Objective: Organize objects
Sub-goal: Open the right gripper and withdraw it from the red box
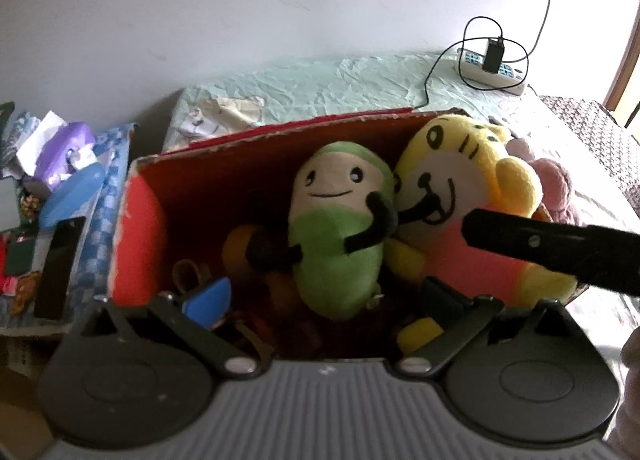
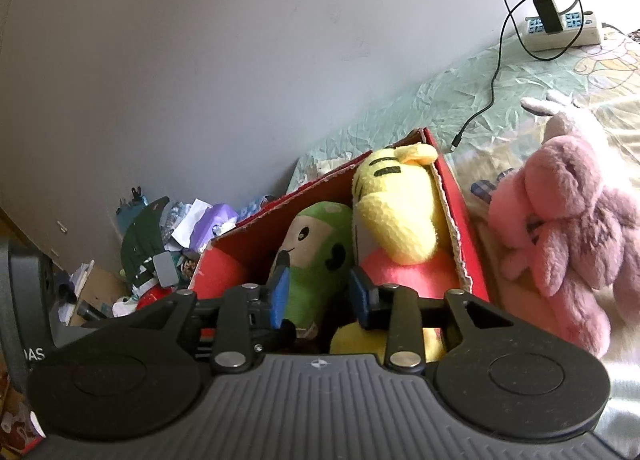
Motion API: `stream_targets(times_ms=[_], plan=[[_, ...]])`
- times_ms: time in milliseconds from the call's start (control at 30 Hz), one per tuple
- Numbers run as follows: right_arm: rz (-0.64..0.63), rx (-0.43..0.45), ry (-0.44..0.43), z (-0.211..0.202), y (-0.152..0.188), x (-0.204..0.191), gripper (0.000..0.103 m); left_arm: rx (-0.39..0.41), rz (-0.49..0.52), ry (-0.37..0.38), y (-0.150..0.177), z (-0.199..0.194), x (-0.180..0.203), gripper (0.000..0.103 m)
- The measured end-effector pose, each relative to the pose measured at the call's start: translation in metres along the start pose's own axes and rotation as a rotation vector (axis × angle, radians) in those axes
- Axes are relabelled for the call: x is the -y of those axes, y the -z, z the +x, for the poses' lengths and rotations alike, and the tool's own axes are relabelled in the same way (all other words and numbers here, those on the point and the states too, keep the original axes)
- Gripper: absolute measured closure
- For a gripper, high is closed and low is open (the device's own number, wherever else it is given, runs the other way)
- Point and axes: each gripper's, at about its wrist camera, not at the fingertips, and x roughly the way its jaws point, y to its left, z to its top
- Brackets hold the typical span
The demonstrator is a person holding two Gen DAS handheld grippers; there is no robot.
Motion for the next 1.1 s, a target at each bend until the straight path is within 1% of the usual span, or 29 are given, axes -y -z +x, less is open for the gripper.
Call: stream_targets(times_ms=[333, 633, 800, 967, 1100], plan=[[0.003, 0.012, -0.018, -0.006, 0.004, 0.000, 0.066, 0.001, -0.011, -0.020, 0.008, -0.009, -0.002, 0.003], [0.011, 0.023, -0.036, -0.015, 0.009, 0.002, 0.066, -0.020, -0.015, -0.023, 0.014, -0.009, 0.002, 0.003], [-0.015, 0.044, -0.054, -0.026, 0.014, 0.002, 0.066, -0.010, -0.017, -0.039, 0.018, -0.010, 0.008, 0.003], [0.004, 0.056, -0.108, -0.036, 0.013, 0.012, 0.066, -0.003, -0.050, -0.049, 0.021, -0.014, 0.008, 0.003], [0.002, 0.045, -0.163, -0.041, 0.007, 0.023, 0.065, 0.016, -0.079, -0.068, 0.024, -0.023, 0.010, 0.003]])
